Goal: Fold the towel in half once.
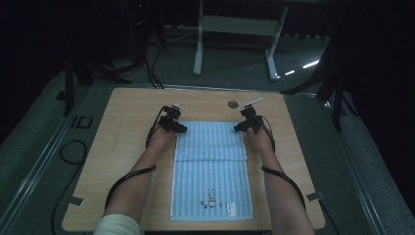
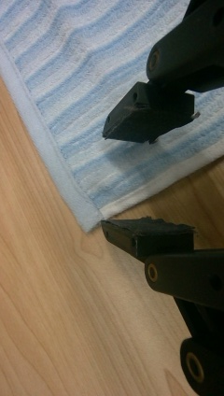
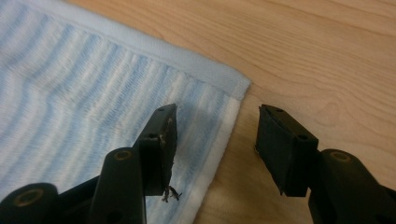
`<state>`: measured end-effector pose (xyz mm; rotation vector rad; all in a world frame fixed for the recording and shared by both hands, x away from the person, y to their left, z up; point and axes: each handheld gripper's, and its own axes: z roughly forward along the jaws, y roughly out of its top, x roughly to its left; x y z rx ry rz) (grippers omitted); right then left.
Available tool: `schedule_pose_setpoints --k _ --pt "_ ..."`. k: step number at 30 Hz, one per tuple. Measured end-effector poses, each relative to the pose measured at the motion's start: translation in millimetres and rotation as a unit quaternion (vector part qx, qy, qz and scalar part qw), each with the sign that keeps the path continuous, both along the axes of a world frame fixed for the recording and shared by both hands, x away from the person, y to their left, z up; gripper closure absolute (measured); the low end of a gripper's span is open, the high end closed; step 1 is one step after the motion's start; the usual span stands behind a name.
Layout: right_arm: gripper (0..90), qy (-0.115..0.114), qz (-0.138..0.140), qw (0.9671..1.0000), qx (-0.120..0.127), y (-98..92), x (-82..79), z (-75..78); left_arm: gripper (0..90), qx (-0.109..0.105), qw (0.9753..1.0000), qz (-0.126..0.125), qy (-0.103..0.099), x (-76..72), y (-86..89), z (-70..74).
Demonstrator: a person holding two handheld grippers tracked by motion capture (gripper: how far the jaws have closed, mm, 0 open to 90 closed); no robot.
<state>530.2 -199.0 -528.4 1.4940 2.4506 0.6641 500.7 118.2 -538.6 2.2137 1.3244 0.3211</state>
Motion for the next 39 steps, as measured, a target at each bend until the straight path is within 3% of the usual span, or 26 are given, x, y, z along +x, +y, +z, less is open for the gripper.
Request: schedule_pose_setpoints --k 6,7,9,12,14,15,16,19,20,23,24,25,26,27,28,29,30,31,32,33,34,35,36,37,38,39 --pt "57.1 -0.017 0.027 0.9992 -0.025 11.2 0.6 -1.7 58.7 0.007 1.0 -0.002 -0.004 3.3 -1.2 0.2" --pt "73.5 -0.014 0.037 0.9989 -0.027 16.0 -0.5 -0.4 67.5 -0.005 0.9999 -0.014 -0.002 2.8 -2.3 0.2" --pt "84.1 -0.01 0.048 0.9985 -0.027 19.8 -1.2 0.1 80.7 -0.018 0.9995 -0.025 0.007 2.3 -3.4 0.0" --pt "86.5 -0.008 0.05 0.9981 -0.034 22.4 -1.2 1.4 85.8 -0.022 0.9994 -0.026 0.003 0.7 -3.7 0.9" --pt "86.8 -0.014 0.051 0.9981 -0.03 22.6 -1.6 4.1 86.6 -0.036 0.999 -0.024 -0.004 -0.6 -0.5 4.5" --pt "86.8 -0.023 0.054 0.9979 -0.028 22.2 -2.3 11.1 86.8 -0.062 0.9979 -0.016 -0.003 0.1 5.5 11.9" --pt "86.8 -0.023 0.054 0.9979 -0.028 22.2 -2.3 11.1 87.0 -0.062 0.9979 -0.016 -0.003 0.1 5.5 11.9" --pt "86.9 -0.039 0.052 0.9978 -0.014 20.1 -0.4 33.9 87.1 -0.06 0.9979 -0.018 -0.018 -0.8 9.2 28.8" --pt "86.9 -0.039 0.052 0.9978 -0.014 20.1 -0.4 33.9 87.1 -0.06 0.9978 -0.02 -0.023 -1.5 10.2 35.0" --pt "86.9 -0.06 0.058 0.9964 -0.02 22.2 1.5 59.2 87.1 -0.06 0.9968 -0.026 -0.047 -4.0 13.6 62.6" --pt "86.9 -0.06 0.058 0.9964 -0.02 22.2 1.5 59.2 87.1 -0.06 0.9968 -0.026 -0.047 -4.0 13.6 62.6" --pt "86.9 -0.071 0.06 0.9954 -0.02 23.6 2.6 71.8 87.1 -0.059 0.9962 -0.025 -0.059 -5.0 15.3 76.6" --pt "86.9 -0.071 0.06 0.9954 -0.02 23.6 2.6 71.8 87.0 -0.059 0.9962 -0.025 -0.059 -5.0 15.3 76.6" --pt "86.8 -0.088 0.064 0.9938 -0.024 25.7 2.8 85.5 87.1 -0.057 0.9955 -0.024 -0.071 -5.2 17.2 90.5" --pt "86.8 -0.088 0.064 0.9938 -0.024 25.7 2.8 85.5 87.0 -0.057 0.9955 -0.024 -0.071 -5.2 17.2 90.5" --pt "86.8 -0.096 0.067 0.9929 -0.019 25.4 3.7 96.7 87.0 -0.055 0.9945 -0.022 -0.086 -5.1 18.9 104.0" --pt "86.8 -0.096 0.067 0.9929 -0.019 25.4 3.7 96.7 87.0 -0.055 0.9945 -0.022 -0.086 -5.1 18.9 104.0" --pt "86.8 -0.108 0.065 0.992 -0.01 24.0 4.2 111.6 87.0 -0.05 0.9932 -0.018 -0.103 -5.3 19.2 118.0" --pt "86.8 -0.108 0.065 0.992 -0.01 24.0 4.2 111.6 87.0 -0.05 0.9932 -0.018 -0.103 -5.3 19.2 118.0" --pt "86.8 -0.126 0.063 0.99 -0.003 23.1 5.0 129.2 86.9 -0.052 0.9923 -0.019 -0.111 -5.3 19.3 133.0" --pt "86.8 -0.126 0.063 0.99 -0.003 23.1 5.0 129.2 86.9 -0.052 0.9923 -0.019 -0.111 -5.3 19.3 133.0" --pt "86.8 -0.137 0.064 0.9885 -0.001 23.4 4.6 143.7 86.9 -0.051 0.991 -0.018 -0.122 -6.3 19.6 149.6" --pt "86.8 -0.137 0.064 0.9885 -0.001 23.4 4.6 143.7 86.9 -0.051 0.991 -0.018 -0.122 -6.3 19.6 149.6" --pt "86.8 -0.152 0.069 0.9859 -0.003 23.5 3.5 160.2 86.9 -0.046 0.989 -0.019 -0.139 -7.8 20.1 165.6" --pt "86.8 -0.152 0.069 0.9859 -0.003 23.5 3.5 160.2 86.9 -0.046 0.989 -0.019 -0.139 -7.8 20.1 165.6" --pt "86.8 -0.164 0.067 0.9841 -0.005 22.3 2.7 175.2 86.9 -0.049 0.9878 -0.023 -0.146 -8.8 20.2 179.9"
